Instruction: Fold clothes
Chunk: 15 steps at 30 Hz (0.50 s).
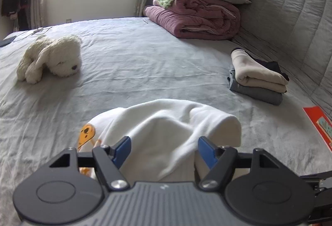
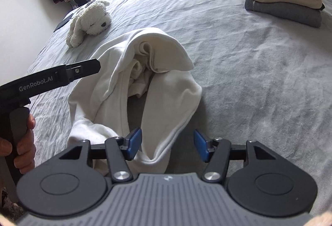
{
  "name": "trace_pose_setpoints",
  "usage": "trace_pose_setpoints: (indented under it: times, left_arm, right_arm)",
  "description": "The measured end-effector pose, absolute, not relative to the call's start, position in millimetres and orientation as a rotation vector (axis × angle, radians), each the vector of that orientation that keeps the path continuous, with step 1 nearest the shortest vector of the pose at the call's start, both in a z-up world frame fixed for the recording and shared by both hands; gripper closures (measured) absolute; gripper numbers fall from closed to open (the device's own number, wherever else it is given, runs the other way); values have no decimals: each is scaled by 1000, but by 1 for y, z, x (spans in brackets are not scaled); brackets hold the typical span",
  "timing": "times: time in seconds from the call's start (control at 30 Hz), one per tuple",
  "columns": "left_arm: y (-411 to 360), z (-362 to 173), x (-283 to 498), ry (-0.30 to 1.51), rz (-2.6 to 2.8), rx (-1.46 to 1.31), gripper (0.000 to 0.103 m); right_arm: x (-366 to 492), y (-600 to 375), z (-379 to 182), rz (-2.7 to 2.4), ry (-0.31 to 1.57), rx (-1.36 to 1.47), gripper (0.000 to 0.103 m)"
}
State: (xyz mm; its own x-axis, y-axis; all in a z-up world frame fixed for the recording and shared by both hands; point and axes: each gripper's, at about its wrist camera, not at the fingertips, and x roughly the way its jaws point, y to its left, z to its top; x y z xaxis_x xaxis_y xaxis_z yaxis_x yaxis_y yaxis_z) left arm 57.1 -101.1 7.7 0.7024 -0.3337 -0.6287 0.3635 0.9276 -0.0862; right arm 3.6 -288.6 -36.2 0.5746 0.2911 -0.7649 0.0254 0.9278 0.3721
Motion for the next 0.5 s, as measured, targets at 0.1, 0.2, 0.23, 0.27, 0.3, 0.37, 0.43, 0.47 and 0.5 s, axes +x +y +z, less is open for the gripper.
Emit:
trace_pose_setpoints:
  times: [0.1, 0.2, 0.23, 0.27, 0.3, 0.37, 0.43, 0.47, 0.5]
  left_arm:
    - [-123, 6, 61, 691, -391, 91, 30]
    - [-142, 4, 65, 686, -386, 132, 30]
    - [-147, 4, 66, 680, -384, 145, 31]
    - [-151, 4, 67, 676, -382, 153, 31]
    - [-155, 4, 68, 673, -380, 161, 31]
    - [-160, 5, 73, 675, -375, 161, 33]
    - [-163, 6, 77, 678, -371, 157, 40]
    - [-163, 8, 78, 678, -366, 147, 47]
    - [-162, 9, 80, 678, -361, 137, 51]
  right_arm:
    - [4, -293, -36, 156, 960, 392, 42]
    - [5, -291, -35, 173, 970, 392, 42]
    - [5, -290, -34, 178, 969, 388, 41]
    - [6, -289, -33, 182, 967, 384, 41]
    - [6, -289, -33, 182, 965, 384, 40]
    - [7, -289, -33, 184, 969, 392, 39]
    - [7, -288, -34, 191, 975, 398, 39]
    - [7, -288, -34, 195, 977, 400, 39]
    - [7, -287, -34, 199, 979, 403, 39]
